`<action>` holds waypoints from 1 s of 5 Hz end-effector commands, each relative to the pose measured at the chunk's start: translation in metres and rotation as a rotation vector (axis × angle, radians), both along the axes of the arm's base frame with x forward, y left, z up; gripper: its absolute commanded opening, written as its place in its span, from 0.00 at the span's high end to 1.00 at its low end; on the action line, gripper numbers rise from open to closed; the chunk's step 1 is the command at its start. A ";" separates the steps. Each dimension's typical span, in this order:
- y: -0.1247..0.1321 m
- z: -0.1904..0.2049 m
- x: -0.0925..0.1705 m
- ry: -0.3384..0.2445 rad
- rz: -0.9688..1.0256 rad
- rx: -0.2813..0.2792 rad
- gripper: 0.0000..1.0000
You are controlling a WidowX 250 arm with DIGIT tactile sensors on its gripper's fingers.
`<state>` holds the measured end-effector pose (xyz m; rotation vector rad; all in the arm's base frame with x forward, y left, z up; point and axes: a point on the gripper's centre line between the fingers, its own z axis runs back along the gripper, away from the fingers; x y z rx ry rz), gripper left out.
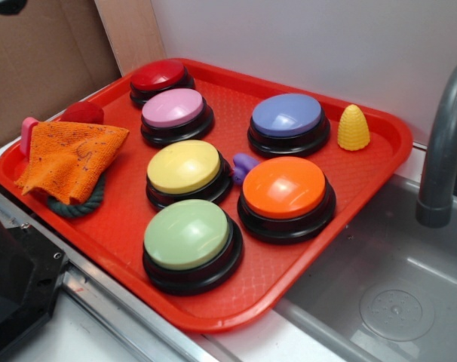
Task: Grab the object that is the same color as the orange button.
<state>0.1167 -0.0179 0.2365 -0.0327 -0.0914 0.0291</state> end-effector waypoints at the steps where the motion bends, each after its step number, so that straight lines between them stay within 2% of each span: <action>1: 0.000 0.000 0.000 0.000 0.000 0.000 0.00; 3: 0.028 -0.041 0.020 -0.027 0.329 0.012 0.00; 4: 0.048 -0.067 0.020 -0.035 0.425 -0.045 0.00; 5: 0.072 -0.102 0.022 -0.052 0.563 0.071 0.00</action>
